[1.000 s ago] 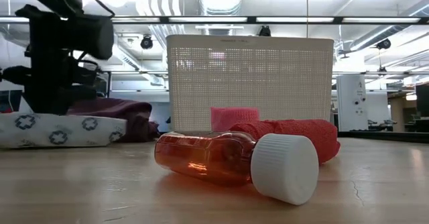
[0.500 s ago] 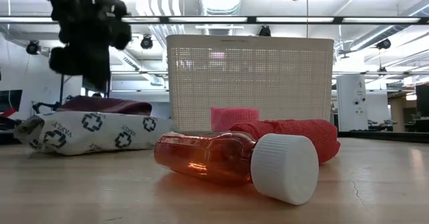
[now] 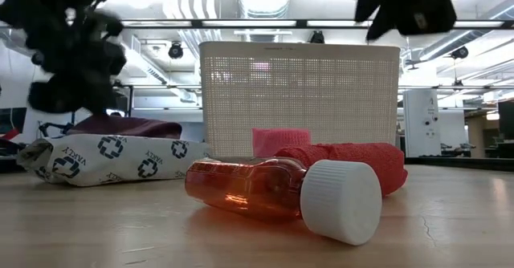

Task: Pick & place medical supplies in basket/bin
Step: Put the white mailer bag into the white bin

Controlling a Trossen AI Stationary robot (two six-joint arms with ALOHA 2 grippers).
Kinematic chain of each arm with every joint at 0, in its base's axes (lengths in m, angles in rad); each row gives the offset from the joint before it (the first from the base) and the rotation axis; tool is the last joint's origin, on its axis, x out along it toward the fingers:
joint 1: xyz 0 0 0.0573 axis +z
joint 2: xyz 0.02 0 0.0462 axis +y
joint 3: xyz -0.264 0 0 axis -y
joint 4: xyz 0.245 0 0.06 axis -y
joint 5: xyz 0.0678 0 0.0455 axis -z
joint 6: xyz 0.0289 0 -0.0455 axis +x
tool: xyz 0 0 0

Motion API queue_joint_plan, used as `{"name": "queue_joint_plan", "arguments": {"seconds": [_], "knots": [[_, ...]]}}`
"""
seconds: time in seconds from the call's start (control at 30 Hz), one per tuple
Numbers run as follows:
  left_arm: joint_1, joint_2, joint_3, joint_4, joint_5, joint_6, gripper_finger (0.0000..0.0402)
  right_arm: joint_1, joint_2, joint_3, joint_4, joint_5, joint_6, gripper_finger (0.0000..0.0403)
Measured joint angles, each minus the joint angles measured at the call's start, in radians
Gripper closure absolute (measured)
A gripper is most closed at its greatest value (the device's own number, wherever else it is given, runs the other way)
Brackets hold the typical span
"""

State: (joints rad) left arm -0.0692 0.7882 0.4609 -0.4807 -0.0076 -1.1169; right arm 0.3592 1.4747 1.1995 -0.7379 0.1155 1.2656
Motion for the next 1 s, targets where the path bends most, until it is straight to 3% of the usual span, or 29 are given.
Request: {"name": "queue_joint_plan", "arguments": {"seconds": [0.13, 0.27, 0.37, 0.5, 0.7, 0.83, 1.0], "knots": [[0.010, -0.110, -0.117, -0.005, -0.096, -0.158, 0.0318, 0.011, 0.000, -0.078, 0.227, 0.093, 0.149, 0.0283], [0.011, -0.183, -0.207, -0.002, -0.109, -0.231, 0.0318, 0.006, 0.037, -0.144, 0.553, 0.173, 0.208, 0.0272], [0.011, -0.199, -0.258, 0.036, -0.107, -0.276, 0.0317, -0.009, 0.102, -0.154, 0.660, 0.190, 0.213, 0.0256], [0.011, -0.194, -0.304, 0.180, -0.096, -0.281, 0.0302, -0.023, 0.197, -0.125, 0.661, 0.172, 0.239, 0.0219], [0.012, -0.167, -0.347, 0.213, -0.102, -0.281, 0.0259, -0.054, 0.333, -0.028, 0.661, 0.140, 0.245, 0.0168], [0.012, -0.161, -0.364, 0.225, -0.090, -0.281, 0.0240, -0.089, 0.408, 0.062, 0.671, 0.130, 0.215, 0.0157], [0.012, -0.160, -0.414, 0.400, -0.019, -0.281, 0.0237, -0.123, 0.528, 0.205, 0.667, 0.080, 0.153, 0.0161]]}}
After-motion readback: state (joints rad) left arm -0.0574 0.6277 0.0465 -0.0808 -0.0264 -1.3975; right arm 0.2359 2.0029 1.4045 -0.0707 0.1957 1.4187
